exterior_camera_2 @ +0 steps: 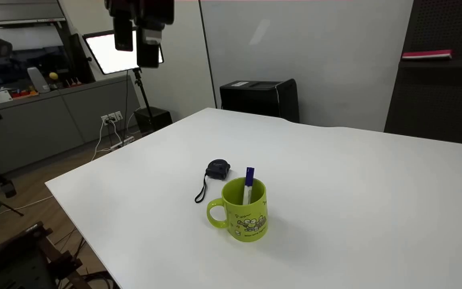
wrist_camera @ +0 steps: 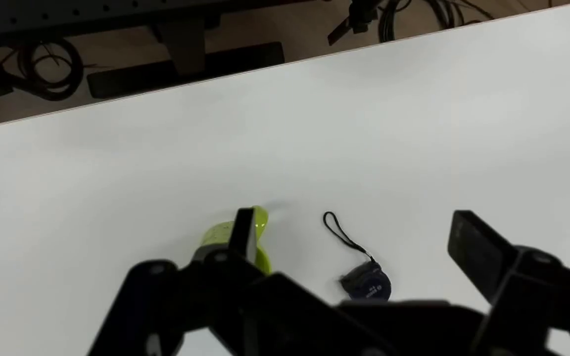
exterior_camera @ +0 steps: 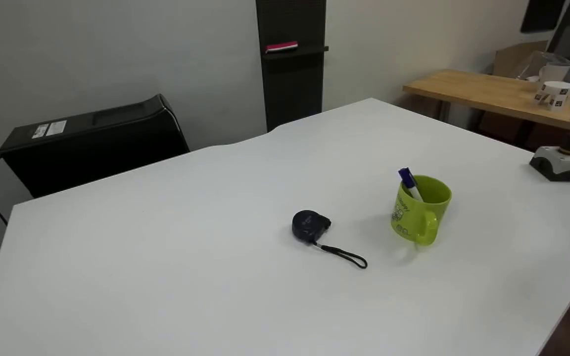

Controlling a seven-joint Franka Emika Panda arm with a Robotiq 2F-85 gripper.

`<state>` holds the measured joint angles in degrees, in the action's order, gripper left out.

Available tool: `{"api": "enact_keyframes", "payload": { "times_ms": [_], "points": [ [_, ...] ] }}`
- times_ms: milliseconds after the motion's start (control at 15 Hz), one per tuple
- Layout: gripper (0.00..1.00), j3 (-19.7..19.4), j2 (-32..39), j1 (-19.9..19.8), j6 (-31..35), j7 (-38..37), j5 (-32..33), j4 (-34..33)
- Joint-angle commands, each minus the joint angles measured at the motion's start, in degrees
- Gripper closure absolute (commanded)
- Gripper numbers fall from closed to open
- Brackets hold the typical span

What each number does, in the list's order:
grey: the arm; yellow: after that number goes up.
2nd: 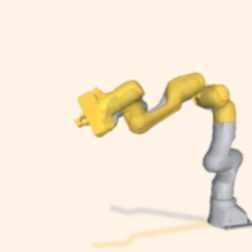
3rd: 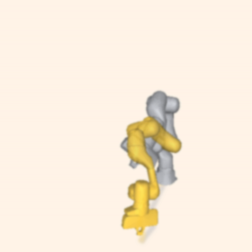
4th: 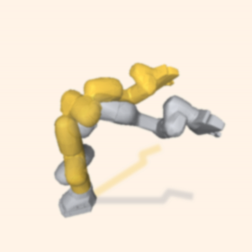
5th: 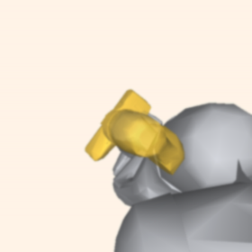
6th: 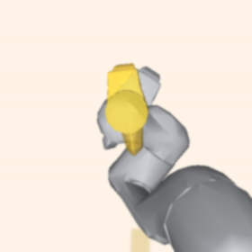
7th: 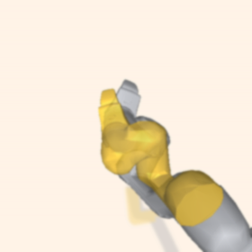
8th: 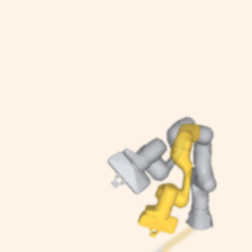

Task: Take the blue marker out of the yellow mug

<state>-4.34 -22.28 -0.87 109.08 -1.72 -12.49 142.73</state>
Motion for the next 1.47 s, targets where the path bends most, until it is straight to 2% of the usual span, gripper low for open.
{"api": "enact_keyframes", "payload": {
  "times_ms": [0, 400, 733, 1400],
  "points": [
    [0.00, -0.31, 2.97, -0.61, 1.39, 2.97, -0.33, -0.51],
    [0.00, -2.03, 10.58, -1.93, 8.14, 8.09, -0.74, -2.58],
    [0.00, -2.87, 18.70, -2.31, 15.70, 11.93, -2.78, -7.23],
    [0.00, -1.86, 35.64, -5.23, 16.56, 10.58, -3.31, -22.84]
  ]
}}
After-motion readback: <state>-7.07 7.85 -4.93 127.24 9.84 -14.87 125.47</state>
